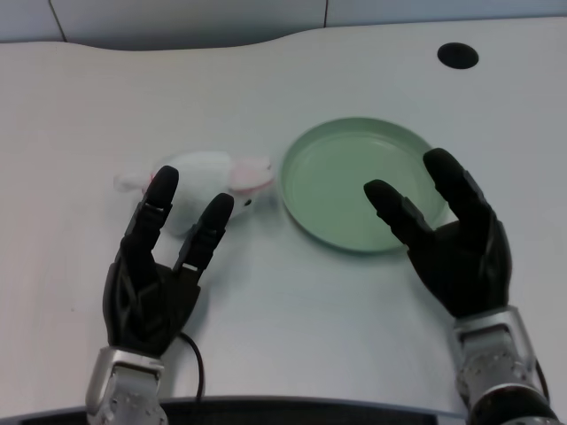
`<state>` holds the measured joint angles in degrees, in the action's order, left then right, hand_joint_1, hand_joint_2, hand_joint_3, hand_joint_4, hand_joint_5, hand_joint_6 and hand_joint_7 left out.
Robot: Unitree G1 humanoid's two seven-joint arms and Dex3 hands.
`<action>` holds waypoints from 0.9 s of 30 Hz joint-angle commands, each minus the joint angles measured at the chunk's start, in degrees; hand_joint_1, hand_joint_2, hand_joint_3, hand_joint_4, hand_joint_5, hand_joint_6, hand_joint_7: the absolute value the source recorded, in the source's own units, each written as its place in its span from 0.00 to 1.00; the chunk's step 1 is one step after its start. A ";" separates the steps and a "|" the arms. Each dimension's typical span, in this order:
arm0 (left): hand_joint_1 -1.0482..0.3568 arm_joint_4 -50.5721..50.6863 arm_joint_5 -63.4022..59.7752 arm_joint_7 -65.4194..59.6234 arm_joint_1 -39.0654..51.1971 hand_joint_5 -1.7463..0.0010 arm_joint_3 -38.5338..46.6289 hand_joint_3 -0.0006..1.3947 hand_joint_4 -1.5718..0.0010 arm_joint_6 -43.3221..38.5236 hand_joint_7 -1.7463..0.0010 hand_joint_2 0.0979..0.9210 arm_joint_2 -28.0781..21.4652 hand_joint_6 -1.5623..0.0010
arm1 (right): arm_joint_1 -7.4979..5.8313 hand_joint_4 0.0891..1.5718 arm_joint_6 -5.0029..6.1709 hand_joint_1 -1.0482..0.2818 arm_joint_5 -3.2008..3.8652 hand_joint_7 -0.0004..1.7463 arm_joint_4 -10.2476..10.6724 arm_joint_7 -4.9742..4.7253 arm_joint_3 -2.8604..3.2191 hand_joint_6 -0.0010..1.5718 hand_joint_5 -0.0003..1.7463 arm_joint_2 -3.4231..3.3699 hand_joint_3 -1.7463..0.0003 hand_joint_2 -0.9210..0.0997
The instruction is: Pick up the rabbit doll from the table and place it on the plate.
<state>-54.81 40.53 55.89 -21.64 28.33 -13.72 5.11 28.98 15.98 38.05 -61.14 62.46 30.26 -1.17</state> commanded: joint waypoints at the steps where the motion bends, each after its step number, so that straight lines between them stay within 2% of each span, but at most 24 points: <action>1: 0.25 -0.43 -0.43 0.51 0.19 0.99 0.24 0.21 0.65 -0.55 0.99 1.00 0.26 0.73 | -0.88 0.59 -0.41 0.16 0.18 0.00 0.84 0.28 0.28 0.59 0.00 0.01 0.92 0.00; 5: 0.25 -0.44 -0.50 0.54 0.17 0.99 0.33 0.21 0.65 -0.55 0.99 1.00 0.29 0.73 | -0.98 0.59 -0.50 0.16 0.16 0.00 1.05 0.22 0.27 0.59 0.00 -0.03 0.92 0.00; 7: 0.25 0.41 -0.15 1.01 1.32 0.99 0.34 0.21 0.66 0.04 0.99 1.00 0.79 0.73 | -3.37 0.59 0.75 0.15 0.25 0.00 2.53 0.40 0.37 0.59 0.00 -0.88 0.91 0.00; 9: 0.25 0.86 -0.03 1.22 1.85 0.99 0.36 0.21 0.66 0.33 0.99 1.00 1.03 0.73 | -4.56 0.59 1.18 0.15 0.28 0.00 3.50 0.36 0.35 0.60 0.01 -1.31 0.91 0.00; 10: 0.24 0.93 -0.05 1.22 1.88 0.99 0.38 0.21 0.66 0.38 0.99 1.00 1.05 0.73 | -4.67 0.59 1.11 0.15 0.28 0.00 3.74 0.27 0.30 0.60 0.01 -1.37 0.91 0.00; 11: 0.24 0.84 -0.02 1.38 1.85 0.99 0.42 0.21 0.65 0.20 0.99 1.00 1.24 0.73 | -4.69 0.59 0.65 0.15 0.48 0.00 3.59 0.73 0.41 0.59 0.00 -1.07 0.91 0.00; 14: 0.24 0.49 -0.24 1.50 1.92 0.99 0.41 0.21 0.65 -0.83 0.99 1.00 1.87 0.73 | -4.85 0.59 -0.47 0.15 0.80 0.00 3.70 0.85 0.46 0.60 0.00 -0.60 0.92 0.00; 15: 0.24 0.08 -0.13 1.60 2.02 0.99 0.57 0.21 0.65 -0.96 0.99 1.00 2.05 0.73 | -4.95 0.59 -0.66 0.15 0.73 0.00 3.90 0.74 0.29 0.60 0.00 -0.61 0.92 0.00; 18: 0.24 -0.63 0.06 1.86 2.08 0.99 0.89 0.21 0.65 -1.13 0.99 1.00 2.25 0.72 | -5.13 0.59 -0.97 0.15 0.60 0.00 4.25 0.63 0.05 0.60 0.00 -0.64 0.92 0.00; 23: 0.24 -0.99 -0.01 2.07 1.91 0.99 1.09 0.21 0.65 -1.29 0.99 1.00 2.22 0.72 | -5.19 0.59 -1.10 0.15 0.61 0.00 4.41 0.58 0.01 0.60 0.00 -0.65 0.92 0.00; 25: 0.25 -0.07 0.54 2.72 3.16 0.99 1.57 0.21 0.66 -0.61 0.99 1.00 1.54 0.73 | -6.06 0.59 1.00 0.15 0.29 0.00 5.00 0.70 -0.30 0.59 0.00 -2.24 0.91 0.00; 26: 0.25 0.18 0.69 2.90 3.51 0.99 1.74 0.21 0.66 -0.41 1.00 1.00 1.32 0.73 | -6.34 0.59 1.67 0.15 0.15 0.00 5.22 0.65 -0.43 0.59 0.00 -2.74 0.90 0.00; 27: 0.25 0.29 0.76 2.87 3.64 0.99 1.89 0.21 0.66 -0.40 1.00 1.00 1.13 0.73 | -6.48 0.59 1.83 0.15 0.15 0.00 5.29 0.64 -0.54 0.59 0.00 -3.05 0.90 0.00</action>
<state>-55.22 40.97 58.12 -19.77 29.79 -14.38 5.74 23.39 17.03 38.39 -56.39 62.87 29.98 -3.27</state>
